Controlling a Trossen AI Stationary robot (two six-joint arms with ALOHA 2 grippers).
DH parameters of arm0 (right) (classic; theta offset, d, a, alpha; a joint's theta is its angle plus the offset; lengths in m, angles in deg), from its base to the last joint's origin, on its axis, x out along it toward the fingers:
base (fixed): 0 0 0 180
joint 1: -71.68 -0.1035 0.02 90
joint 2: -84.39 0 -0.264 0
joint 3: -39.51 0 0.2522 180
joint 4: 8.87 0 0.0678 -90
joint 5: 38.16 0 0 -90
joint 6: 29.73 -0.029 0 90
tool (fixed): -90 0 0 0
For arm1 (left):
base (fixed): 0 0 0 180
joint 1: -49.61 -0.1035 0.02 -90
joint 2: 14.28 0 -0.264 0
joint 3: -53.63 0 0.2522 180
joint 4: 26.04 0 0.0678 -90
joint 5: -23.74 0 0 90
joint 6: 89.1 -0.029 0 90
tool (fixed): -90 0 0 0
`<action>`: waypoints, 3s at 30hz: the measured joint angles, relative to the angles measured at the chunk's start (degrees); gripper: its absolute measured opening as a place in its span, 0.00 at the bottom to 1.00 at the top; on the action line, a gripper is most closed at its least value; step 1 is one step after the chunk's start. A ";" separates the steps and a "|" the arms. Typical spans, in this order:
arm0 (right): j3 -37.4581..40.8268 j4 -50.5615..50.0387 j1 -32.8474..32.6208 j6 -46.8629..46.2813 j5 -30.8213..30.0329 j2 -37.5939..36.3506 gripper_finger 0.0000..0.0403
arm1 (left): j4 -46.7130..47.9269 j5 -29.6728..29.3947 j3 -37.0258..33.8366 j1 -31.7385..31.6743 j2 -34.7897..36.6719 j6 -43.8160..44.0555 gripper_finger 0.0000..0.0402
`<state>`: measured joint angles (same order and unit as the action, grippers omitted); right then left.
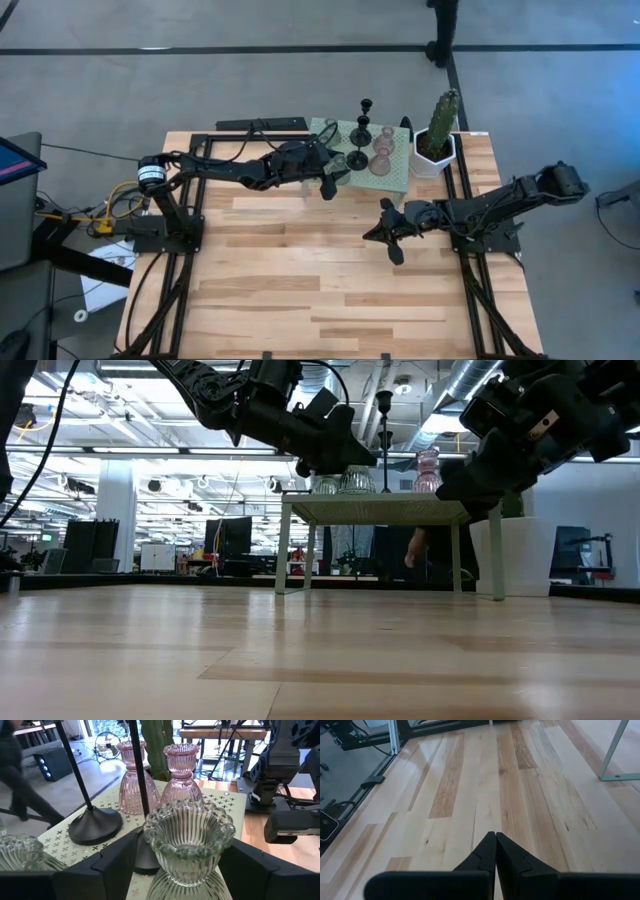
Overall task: Pick & Place candle stick holders
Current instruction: Put the green glass candle holder on the shelf, then return to Home Position
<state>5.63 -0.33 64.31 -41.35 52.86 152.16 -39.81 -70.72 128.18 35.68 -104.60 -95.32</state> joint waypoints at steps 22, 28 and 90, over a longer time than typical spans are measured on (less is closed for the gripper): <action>0.00 0.00 0.00 0.00 0.00 0.00 0.00 | -4.52 0.01 -0.01 0.04 0.09 0.00 0.60; 0.00 0.00 0.00 0.00 0.00 0.00 0.00 | -6.08 0.07 -0.01 0.11 0.29 0.00 0.61; -24.39 10.50 0.77 11.78 -46.12 24.44 0.00 | 17.71 -25.38 -7.66 21.59 23.70 -12.86 0.01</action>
<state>-18.76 10.17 65.08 -29.57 6.74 176.60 -22.10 -96.11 120.51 57.27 -80.90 -108.17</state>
